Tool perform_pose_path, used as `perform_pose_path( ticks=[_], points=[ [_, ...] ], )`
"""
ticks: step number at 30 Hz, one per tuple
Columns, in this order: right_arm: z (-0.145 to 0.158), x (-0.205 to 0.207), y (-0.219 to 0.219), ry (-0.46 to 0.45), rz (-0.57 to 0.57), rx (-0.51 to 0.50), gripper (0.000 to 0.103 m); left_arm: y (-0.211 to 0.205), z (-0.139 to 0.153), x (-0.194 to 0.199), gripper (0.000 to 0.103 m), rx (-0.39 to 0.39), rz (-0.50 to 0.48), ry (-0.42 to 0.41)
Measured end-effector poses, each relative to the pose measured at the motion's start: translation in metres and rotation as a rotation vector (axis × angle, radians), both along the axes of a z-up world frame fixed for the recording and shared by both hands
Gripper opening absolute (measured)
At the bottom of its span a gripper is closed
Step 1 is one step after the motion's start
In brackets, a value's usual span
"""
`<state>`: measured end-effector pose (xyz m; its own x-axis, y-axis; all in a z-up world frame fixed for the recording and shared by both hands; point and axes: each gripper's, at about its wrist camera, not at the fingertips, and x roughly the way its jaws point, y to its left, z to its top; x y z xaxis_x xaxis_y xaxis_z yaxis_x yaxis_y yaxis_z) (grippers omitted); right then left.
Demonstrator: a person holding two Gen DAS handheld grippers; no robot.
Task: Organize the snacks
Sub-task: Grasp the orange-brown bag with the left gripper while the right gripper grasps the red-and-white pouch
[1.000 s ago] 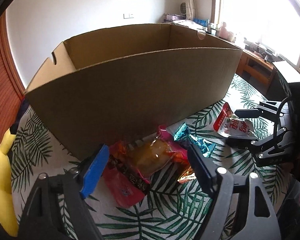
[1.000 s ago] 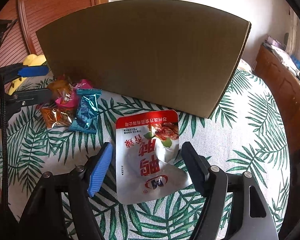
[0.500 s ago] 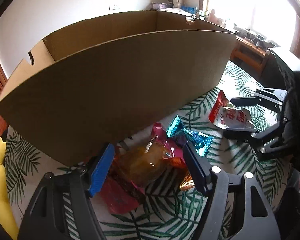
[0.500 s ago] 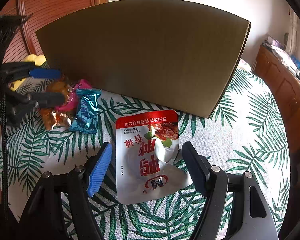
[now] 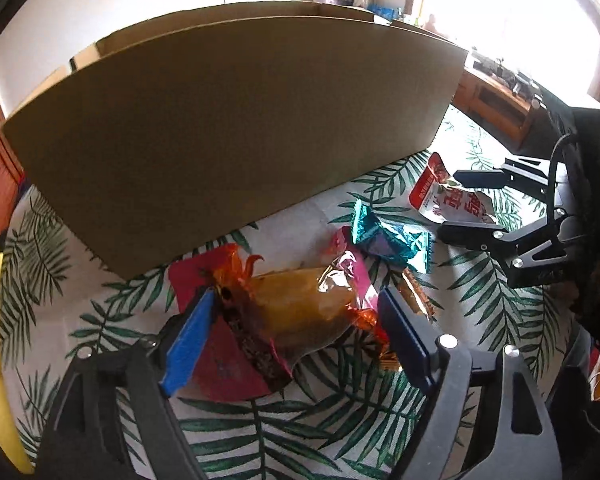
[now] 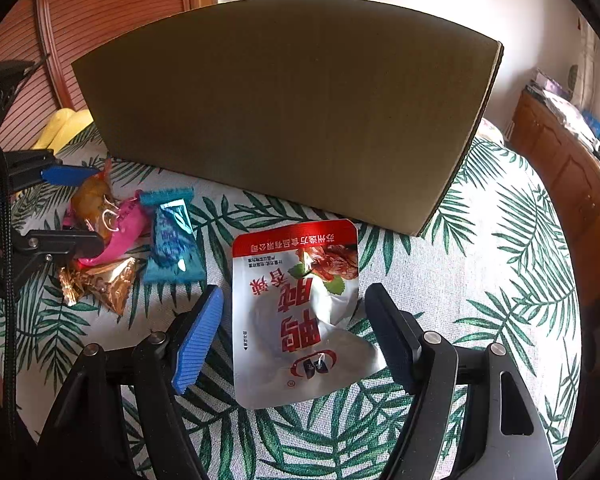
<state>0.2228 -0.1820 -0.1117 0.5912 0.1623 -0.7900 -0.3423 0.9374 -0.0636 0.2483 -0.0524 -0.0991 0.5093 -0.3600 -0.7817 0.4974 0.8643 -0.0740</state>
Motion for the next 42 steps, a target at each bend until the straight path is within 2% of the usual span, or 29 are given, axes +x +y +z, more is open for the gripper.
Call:
perform_pose_path(
  ticks=[15,22,34,42],
  points=[
    [0.0,0.001,0.001,0.001,0.0,0.0,0.075,0.015,-0.002,0.004,0.079,-0.042,0.075,-0.007],
    [0.0,0.002,0.001,0.001,0.0,0.0,0.075,0.025,0.001,-0.006,0.064,-0.039,0.122,-0.051],
    [0.0,0.002,0.001,0.001,0.0,-0.001,0.075,0.065,0.017,-0.028,0.063,-0.11,0.197,-0.071],
    [-0.001,0.003,0.001,0.002,0.0,-0.002,0.075,0.071,0.03,-0.041,0.063,-0.136,0.219,-0.11]
  ],
)
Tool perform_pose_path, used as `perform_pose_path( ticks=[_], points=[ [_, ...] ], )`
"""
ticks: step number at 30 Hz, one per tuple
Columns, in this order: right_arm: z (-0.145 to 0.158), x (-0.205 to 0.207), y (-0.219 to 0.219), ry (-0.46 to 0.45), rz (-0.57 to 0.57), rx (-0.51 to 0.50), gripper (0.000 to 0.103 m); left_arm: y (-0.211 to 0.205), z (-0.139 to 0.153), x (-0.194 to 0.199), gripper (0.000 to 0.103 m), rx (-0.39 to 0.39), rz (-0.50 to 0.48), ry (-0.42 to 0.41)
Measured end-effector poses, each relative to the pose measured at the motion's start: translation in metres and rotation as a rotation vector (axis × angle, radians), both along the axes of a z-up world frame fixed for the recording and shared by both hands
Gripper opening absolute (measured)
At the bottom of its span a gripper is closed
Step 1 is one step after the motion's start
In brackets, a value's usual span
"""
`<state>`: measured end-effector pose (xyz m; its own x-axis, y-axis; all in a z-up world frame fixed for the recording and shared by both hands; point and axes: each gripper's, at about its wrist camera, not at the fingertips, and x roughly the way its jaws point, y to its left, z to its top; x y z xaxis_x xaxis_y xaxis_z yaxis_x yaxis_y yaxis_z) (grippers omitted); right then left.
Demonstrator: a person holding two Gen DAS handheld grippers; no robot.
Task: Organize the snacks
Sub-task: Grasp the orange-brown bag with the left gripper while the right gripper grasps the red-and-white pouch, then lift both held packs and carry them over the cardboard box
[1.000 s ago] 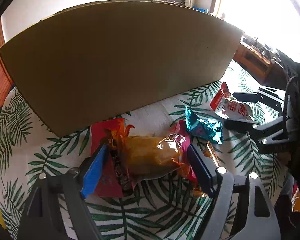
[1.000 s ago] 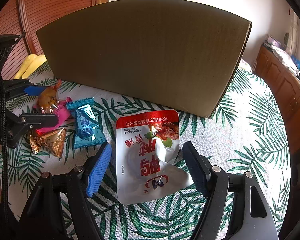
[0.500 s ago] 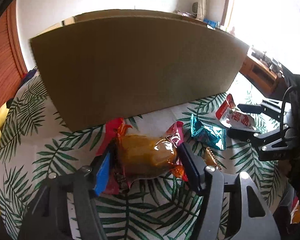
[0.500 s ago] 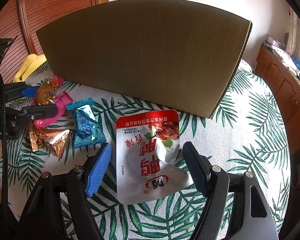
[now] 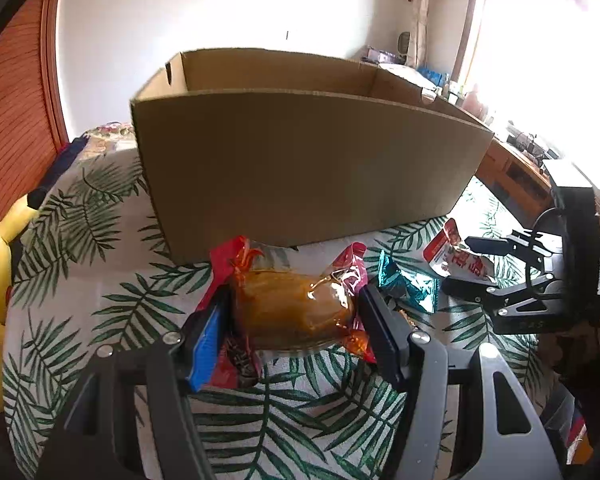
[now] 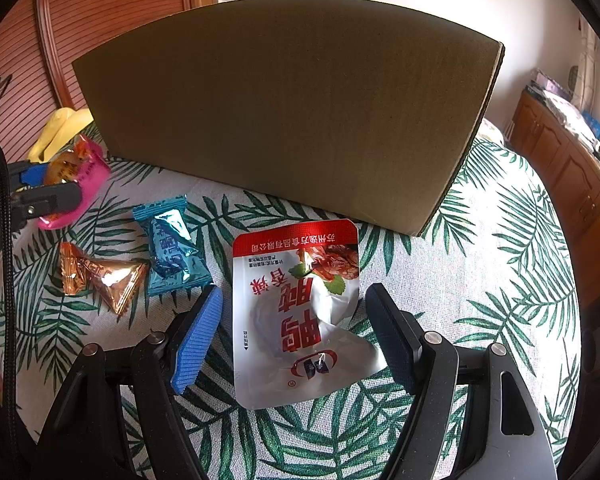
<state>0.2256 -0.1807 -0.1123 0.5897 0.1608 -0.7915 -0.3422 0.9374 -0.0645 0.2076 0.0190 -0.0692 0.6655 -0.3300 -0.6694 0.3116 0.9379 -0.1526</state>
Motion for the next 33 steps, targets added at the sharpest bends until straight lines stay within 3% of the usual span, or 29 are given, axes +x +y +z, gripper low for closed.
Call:
perform_pose_path(
  ticks=[8,11,18,33],
  points=[
    [-0.002,-0.005,-0.002,0.011,0.001,-0.006,0.075,-0.002,0.008,-0.005,0.063,-0.025,0.018,-0.026],
    [-0.001,-0.008,-0.004,0.014,0.007,-0.005,0.062,-0.004,0.005,-0.004,0.063,-0.032,0.018,-0.023],
    [0.003,-0.019,-0.008,-0.003,-0.005,-0.009,0.058,-0.012,0.003,-0.002,0.063,-0.038,0.003,-0.022],
    [0.026,-0.035,-0.016,-0.05,-0.014,0.034,0.057,-0.022,0.014,0.001,0.064,-0.042,-0.022,-0.054]
  ],
)
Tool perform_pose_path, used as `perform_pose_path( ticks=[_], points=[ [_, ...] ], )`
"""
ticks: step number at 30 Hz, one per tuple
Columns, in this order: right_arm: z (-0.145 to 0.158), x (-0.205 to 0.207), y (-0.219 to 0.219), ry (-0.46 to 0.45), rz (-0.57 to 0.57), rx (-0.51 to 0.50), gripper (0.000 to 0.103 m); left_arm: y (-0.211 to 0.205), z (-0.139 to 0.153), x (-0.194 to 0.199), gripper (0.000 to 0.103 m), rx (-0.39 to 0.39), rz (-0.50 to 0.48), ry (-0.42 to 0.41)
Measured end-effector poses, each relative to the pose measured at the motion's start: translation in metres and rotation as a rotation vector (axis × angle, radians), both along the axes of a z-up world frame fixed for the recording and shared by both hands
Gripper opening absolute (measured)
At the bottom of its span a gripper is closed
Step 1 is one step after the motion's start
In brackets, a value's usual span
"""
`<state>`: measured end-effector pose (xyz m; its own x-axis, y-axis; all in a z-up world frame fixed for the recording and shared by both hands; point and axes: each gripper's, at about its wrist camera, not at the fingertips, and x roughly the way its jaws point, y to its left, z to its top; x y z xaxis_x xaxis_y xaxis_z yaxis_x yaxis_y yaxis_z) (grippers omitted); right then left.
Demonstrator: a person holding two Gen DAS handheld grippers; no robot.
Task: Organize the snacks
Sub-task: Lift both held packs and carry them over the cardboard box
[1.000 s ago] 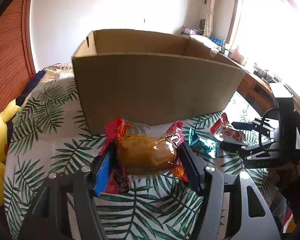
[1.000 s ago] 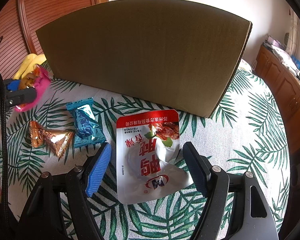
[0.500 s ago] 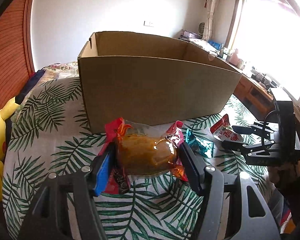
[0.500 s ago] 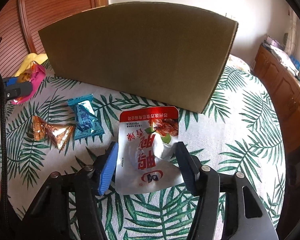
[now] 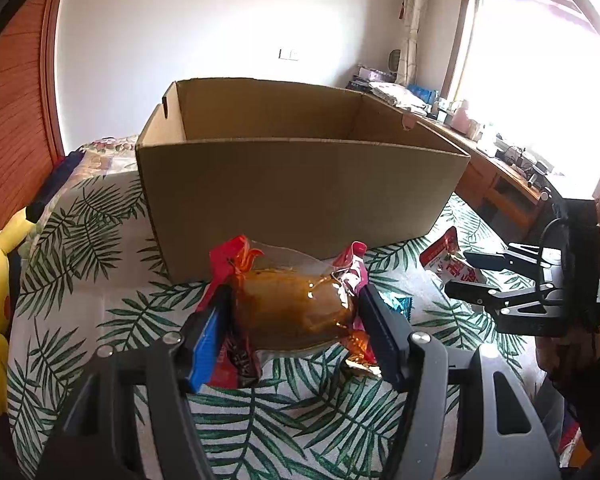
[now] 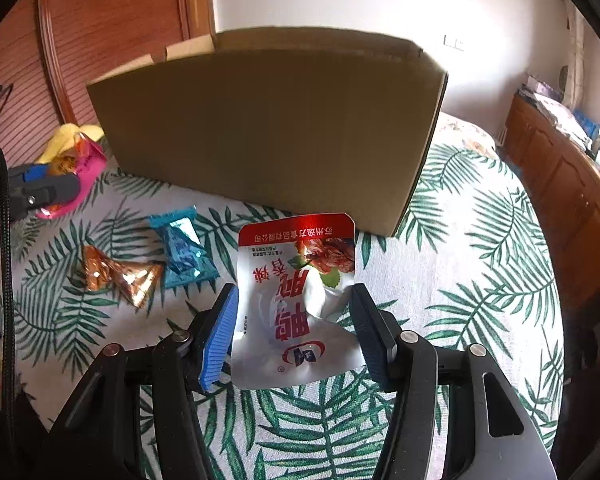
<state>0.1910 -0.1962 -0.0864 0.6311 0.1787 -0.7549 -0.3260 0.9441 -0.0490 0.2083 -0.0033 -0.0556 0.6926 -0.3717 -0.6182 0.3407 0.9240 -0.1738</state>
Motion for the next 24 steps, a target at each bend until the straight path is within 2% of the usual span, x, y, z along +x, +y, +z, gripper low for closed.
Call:
perform_pose_path(
  ticks=[10,24],
  points=[
    [0.046,-0.012,-0.004,-0.088,0.019,0.025,0.058,-0.008,0.039,0.003,0.064,-0.012,-0.028,-0.092],
    [0.115,0.005,0.014,-0.248,0.053,-0.006,0.058,-0.013,0.106,0.024,0.064,0.013,-0.049,-0.24]
  ],
)
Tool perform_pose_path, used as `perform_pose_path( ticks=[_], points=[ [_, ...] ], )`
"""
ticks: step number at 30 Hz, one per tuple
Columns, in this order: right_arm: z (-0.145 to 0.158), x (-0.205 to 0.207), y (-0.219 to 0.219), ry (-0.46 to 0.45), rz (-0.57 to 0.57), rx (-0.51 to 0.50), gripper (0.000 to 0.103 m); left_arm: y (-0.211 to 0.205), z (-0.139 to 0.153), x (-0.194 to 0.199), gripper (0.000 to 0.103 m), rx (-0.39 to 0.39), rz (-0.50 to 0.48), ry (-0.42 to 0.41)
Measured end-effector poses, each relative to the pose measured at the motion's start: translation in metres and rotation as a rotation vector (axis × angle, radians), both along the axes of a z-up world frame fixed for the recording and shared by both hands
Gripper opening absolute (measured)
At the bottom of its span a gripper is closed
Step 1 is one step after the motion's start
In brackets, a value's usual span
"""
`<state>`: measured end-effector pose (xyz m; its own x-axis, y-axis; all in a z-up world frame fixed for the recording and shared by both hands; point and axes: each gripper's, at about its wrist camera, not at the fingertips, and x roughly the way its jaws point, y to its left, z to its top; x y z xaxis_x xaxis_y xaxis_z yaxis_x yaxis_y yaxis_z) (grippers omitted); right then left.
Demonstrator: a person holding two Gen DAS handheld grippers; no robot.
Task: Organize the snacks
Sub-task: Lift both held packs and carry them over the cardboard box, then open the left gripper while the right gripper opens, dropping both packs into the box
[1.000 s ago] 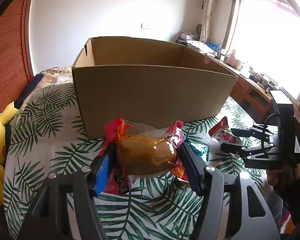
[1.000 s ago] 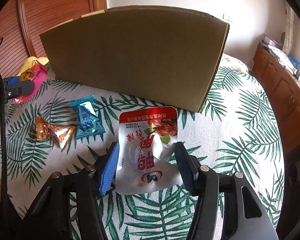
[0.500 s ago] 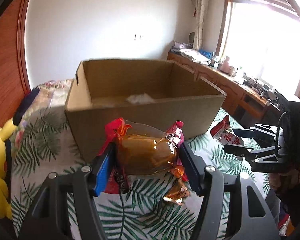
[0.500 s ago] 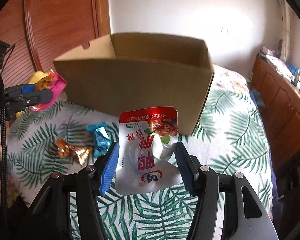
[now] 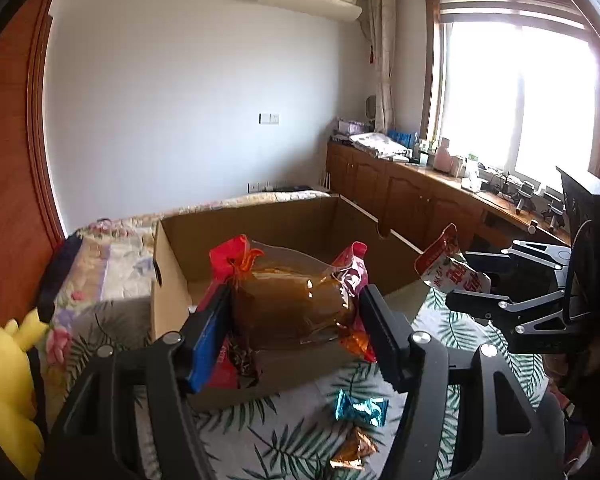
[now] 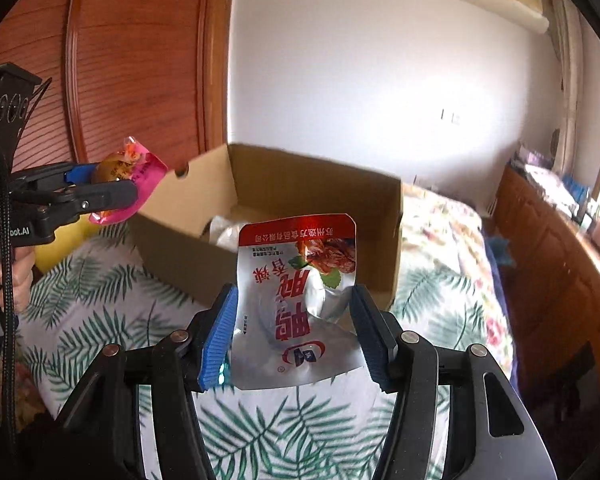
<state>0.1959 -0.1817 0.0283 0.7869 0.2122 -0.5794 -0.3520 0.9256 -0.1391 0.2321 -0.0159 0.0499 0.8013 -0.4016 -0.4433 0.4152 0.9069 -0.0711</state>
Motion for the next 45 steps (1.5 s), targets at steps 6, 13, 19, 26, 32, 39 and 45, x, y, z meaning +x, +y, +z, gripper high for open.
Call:
perform_pose_path(
  ticks=[6,13,19,26,32,39,45],
  points=[
    [0.016,0.016,0.011,-0.039,0.016,-0.001,0.058,0.003,0.01,0.018,0.064,0.004,0.01,-0.018],
    [0.019,0.042,0.022,-0.049,0.031,-0.005,0.058,0.004,0.002,0.044,0.064,0.02,0.034,0.0],
    [0.013,0.065,0.024,-0.038,0.034,-0.008,0.059,0.003,-0.012,0.067,0.064,0.021,0.043,0.028],
    [-0.005,0.091,0.025,-0.009,0.024,-0.007,0.059,-0.006,-0.029,0.087,0.064,0.028,0.045,0.061],
    [-0.022,0.113,0.021,0.031,0.0,-0.005,0.059,-0.013,-0.041,0.096,0.065,0.036,0.045,0.088],
    [-0.031,0.125,0.022,0.06,0.003,0.0,0.059,-0.019,-0.048,0.101,0.066,0.045,0.043,0.101],
    [-0.037,0.129,0.026,0.076,0.005,-0.001,0.059,-0.02,-0.048,0.101,0.064,0.046,0.049,0.092]
  ],
)
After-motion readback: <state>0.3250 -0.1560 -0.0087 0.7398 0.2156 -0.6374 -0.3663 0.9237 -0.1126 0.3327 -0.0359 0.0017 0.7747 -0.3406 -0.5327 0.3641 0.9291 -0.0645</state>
